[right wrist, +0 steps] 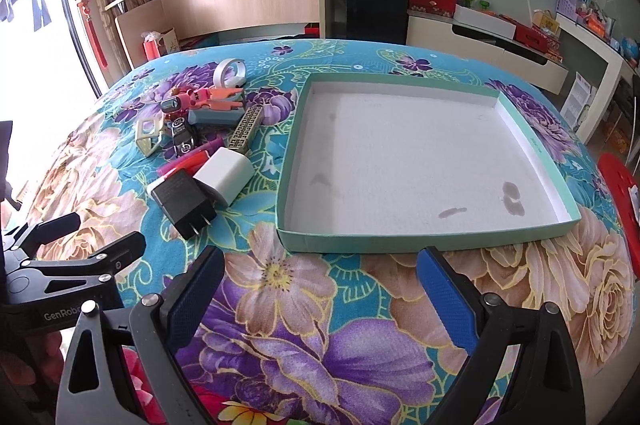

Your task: Organize rigid objects

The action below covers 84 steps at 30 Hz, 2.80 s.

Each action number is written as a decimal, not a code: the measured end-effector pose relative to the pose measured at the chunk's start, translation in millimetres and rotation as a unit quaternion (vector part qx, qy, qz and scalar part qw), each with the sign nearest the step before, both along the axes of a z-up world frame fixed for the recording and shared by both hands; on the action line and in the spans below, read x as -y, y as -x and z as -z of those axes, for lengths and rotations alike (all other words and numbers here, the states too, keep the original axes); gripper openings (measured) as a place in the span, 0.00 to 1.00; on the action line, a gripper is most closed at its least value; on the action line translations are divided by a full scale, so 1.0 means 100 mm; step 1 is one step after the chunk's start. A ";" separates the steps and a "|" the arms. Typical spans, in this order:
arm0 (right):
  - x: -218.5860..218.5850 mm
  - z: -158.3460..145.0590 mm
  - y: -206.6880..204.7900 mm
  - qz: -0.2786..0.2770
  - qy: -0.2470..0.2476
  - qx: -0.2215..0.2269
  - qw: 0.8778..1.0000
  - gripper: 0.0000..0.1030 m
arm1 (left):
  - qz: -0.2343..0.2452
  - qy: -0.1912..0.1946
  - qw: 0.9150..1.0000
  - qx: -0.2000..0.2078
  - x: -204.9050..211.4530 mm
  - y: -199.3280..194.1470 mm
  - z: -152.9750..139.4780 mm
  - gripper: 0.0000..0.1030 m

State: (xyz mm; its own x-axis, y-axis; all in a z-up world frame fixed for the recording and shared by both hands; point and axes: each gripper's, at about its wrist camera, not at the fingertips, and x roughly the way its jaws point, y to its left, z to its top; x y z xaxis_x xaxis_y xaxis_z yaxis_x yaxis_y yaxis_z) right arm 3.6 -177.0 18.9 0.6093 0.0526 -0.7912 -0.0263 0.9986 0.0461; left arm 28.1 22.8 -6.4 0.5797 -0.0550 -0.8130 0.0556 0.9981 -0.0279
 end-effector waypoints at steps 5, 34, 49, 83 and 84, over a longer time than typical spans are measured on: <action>-0.23 -0.09 -0.14 -0.037 -0.011 0.010 0.999 0.94 | -0.014 -0.011 1.000 0.005 -0.23 -0.16 -0.03 1.00; -0.92 0.45 -0.71 -0.101 -0.046 -0.036 0.993 0.94 | -0.084 0.019 0.996 -0.030 -0.80 -0.38 0.34 1.00; -0.94 0.50 -0.70 -0.095 -0.036 -0.029 0.994 0.76 | -0.084 0.029 0.995 -0.034 -0.79 -0.37 0.37 1.00; -0.56 0.08 -0.48 -0.074 -0.100 0.051 0.991 0.43 | 0.040 0.027 0.999 0.005 -0.13 -0.48 0.17 0.89; -0.52 0.06 -0.48 -0.068 -0.103 0.053 0.991 0.43 | 0.048 0.026 0.998 0.003 -0.08 -0.50 0.17 0.84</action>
State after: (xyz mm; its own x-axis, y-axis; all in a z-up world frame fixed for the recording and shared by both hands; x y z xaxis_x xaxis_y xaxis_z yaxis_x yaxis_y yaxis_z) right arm 52.0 -125.1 12.5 0.6647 0.2931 -0.6872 -0.1746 0.9553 0.2386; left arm 78.6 30.7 -23.5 0.5748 -0.1536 -0.8038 0.1519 0.9852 -0.0797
